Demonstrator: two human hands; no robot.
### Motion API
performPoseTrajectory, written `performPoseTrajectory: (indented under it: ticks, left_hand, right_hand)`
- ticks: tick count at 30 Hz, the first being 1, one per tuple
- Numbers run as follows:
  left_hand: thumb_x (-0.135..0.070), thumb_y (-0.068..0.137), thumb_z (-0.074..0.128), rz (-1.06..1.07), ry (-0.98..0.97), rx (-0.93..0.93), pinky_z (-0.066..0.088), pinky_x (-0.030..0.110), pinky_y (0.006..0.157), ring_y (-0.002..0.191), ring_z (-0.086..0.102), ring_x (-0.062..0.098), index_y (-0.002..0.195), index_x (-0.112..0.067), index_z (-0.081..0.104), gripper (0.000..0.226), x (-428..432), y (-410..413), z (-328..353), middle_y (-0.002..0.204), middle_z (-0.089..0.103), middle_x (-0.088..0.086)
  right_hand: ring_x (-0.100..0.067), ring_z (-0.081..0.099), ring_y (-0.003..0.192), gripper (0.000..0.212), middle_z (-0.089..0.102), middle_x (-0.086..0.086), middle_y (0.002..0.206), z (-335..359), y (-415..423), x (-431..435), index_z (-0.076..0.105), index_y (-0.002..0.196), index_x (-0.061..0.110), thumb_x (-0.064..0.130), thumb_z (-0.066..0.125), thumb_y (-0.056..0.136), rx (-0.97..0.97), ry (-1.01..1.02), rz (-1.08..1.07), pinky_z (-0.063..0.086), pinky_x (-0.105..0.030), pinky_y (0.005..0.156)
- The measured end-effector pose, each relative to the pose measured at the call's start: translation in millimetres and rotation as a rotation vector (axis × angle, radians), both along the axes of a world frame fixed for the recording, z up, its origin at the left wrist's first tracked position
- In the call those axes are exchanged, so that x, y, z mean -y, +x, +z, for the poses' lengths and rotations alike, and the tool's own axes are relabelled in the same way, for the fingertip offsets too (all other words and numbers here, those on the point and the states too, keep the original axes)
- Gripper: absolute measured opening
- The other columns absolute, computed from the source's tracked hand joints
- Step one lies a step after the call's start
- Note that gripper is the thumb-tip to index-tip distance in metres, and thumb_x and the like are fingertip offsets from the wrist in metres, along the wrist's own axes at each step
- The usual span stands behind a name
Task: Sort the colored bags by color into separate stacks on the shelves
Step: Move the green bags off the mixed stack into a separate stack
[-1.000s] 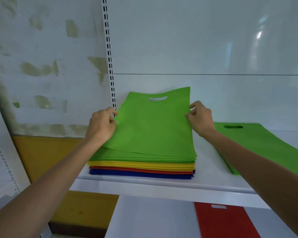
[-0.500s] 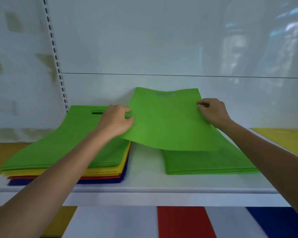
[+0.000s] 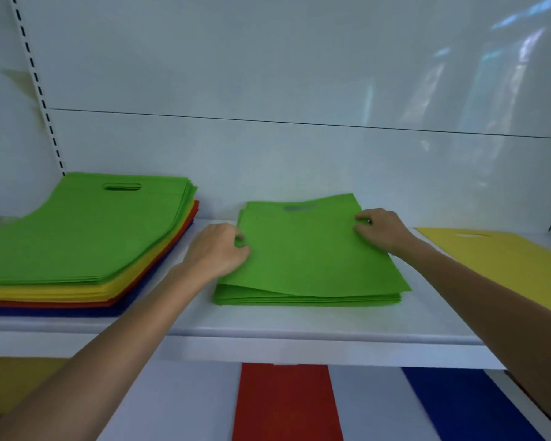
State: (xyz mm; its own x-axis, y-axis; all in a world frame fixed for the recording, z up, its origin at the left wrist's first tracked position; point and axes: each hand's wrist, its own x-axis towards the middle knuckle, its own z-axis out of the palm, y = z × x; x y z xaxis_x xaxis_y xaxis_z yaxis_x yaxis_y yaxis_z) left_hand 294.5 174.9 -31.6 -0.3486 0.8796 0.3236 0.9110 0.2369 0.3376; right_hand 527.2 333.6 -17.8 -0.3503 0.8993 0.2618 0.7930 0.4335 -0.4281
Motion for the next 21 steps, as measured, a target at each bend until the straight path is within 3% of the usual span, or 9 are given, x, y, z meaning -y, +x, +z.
performPoseTrajectory:
  ticks: [6, 12, 21]
  left_hand:
    - [-0.029, 0.086, 0.057, 0.052, -0.081, 0.005, 0.045, 0.033, 0.091, 0.112, 0.054, 0.021, 0.120, -0.015, 0.060, 0.037, 0, 4, -14, 0.123, 0.060, 0.004]
    - [-0.030, 0.088, 0.056, 0.126, -0.115, 0.050, 0.041, 0.032, 0.087, 0.114, 0.049, 0.027, 0.126, -0.014, 0.052, 0.042, -2, -1, -20, 0.126, 0.049, 0.012]
    - [-0.030, 0.083, 0.059, 0.122, -0.026, 0.229, 0.040, 0.027, 0.084, 0.112, 0.052, 0.022, 0.125, -0.017, 0.053, 0.045, -5, 1, -22, 0.126, 0.055, 0.007]
  right_hand:
    - [-0.027, 0.038, 0.131, 0.045, 0.042, -0.014, 0.143, -23, 2, 2, 0.041, 0.137, 0.004, 0.023, 0.047, 0.096, 0.129, -0.124, 0.065, 0.031, -0.028, 0.103]
    - [-0.030, 0.040, 0.128, 0.044, 0.045, -0.014, 0.138, -30, -7, -5, 0.046, 0.131, 0.006, 0.032, 0.044, 0.095, 0.177, -0.162, 0.028, 0.033, -0.040, 0.107]
    - [-0.033, 0.037, 0.128, 0.045, 0.046, -0.014, 0.137, -38, -17, -9, 0.045, 0.130, 0.011, 0.040, 0.037, 0.096, 0.248, -0.167, 0.027, 0.033, -0.045, 0.106]
